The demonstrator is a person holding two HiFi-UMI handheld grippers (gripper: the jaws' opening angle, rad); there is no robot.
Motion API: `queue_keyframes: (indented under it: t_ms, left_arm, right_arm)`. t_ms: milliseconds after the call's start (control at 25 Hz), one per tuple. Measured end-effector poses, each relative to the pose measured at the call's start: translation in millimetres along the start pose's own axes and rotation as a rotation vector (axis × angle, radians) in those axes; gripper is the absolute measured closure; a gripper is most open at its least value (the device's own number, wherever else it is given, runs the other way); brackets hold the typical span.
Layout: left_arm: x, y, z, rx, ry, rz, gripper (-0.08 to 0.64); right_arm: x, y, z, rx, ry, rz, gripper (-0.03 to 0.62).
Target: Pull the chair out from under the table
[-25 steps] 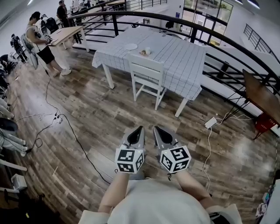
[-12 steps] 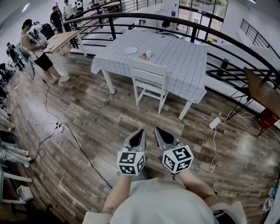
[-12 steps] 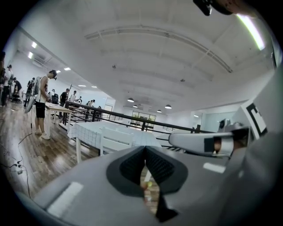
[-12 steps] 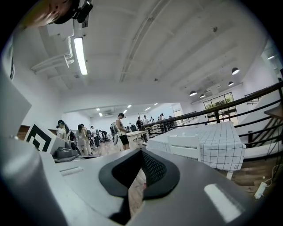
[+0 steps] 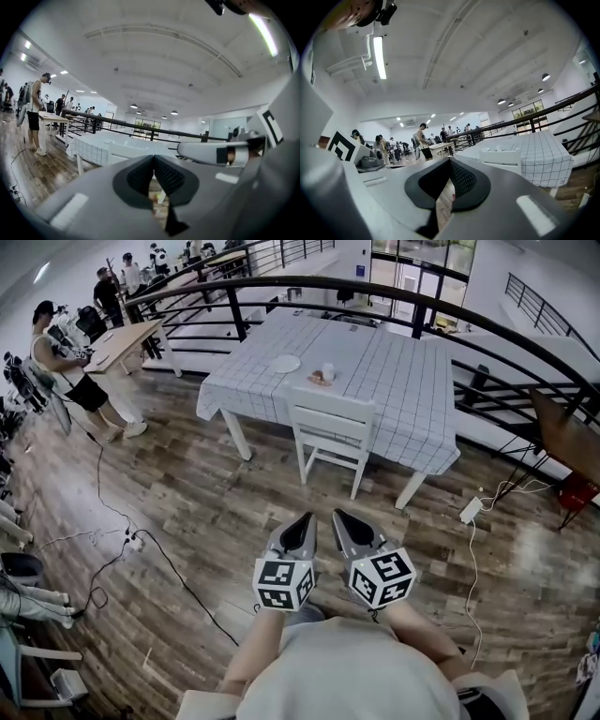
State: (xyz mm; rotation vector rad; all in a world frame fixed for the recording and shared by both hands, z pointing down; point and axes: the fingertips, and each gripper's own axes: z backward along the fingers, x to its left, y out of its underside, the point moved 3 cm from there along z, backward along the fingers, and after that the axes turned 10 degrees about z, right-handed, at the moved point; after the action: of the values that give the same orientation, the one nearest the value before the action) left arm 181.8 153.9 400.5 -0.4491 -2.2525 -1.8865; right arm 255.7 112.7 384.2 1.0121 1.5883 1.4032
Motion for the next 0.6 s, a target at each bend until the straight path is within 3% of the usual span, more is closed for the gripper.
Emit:
queue_keyframes:
  t_ms: [600]
  left_arm:
    - [100.1,-48.7,-47.1,0.024,0.065,-0.008,0.551]
  right_arm:
    - [7.9,-16.3,-115.1,-0.015,0.08,-0.012,0.594]
